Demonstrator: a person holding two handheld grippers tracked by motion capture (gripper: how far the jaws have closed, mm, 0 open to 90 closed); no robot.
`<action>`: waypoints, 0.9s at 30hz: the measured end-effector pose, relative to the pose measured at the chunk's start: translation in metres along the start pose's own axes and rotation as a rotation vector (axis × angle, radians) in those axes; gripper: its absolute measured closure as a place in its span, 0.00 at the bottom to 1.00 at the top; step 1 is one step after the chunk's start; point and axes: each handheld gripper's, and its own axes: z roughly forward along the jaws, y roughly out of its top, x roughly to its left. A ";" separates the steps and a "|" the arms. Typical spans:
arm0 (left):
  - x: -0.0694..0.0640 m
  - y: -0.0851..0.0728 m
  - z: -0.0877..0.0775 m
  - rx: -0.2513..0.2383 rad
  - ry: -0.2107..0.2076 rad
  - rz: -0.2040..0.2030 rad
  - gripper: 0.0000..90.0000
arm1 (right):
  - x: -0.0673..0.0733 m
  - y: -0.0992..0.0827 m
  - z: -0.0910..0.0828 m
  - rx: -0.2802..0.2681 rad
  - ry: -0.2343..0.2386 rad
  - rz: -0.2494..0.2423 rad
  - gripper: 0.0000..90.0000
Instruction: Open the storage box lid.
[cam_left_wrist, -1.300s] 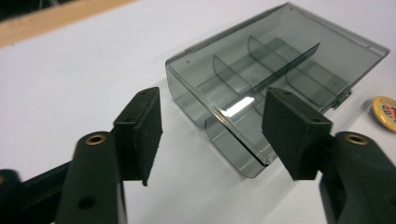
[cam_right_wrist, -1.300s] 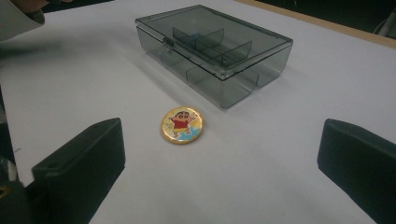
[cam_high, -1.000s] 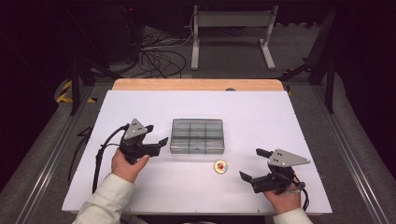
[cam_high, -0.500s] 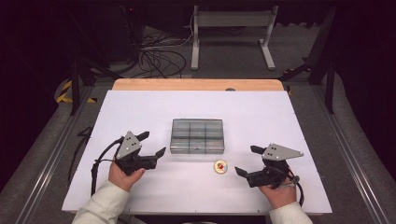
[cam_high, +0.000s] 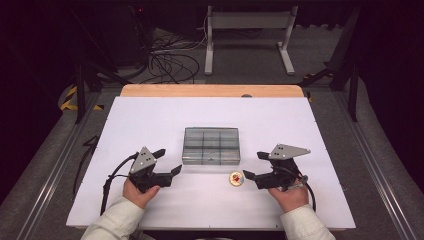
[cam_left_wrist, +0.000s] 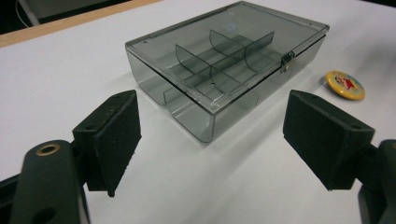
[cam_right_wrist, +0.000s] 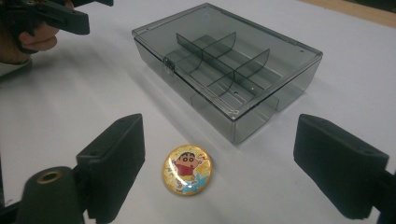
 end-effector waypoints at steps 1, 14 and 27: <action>-0.001 -0.001 0.002 0.005 0.001 0.006 0.22 | 0.000 0.000 0.000 0.000 0.000 0.000 0.20; -0.006 -0.009 0.022 0.057 0.006 0.024 0.27 | -0.004 0.010 0.026 0.083 -0.012 -0.011 0.27; -0.006 -0.010 0.032 0.151 0.005 0.016 0.38 | -0.008 0.011 0.039 0.145 -0.025 0.001 0.38</action>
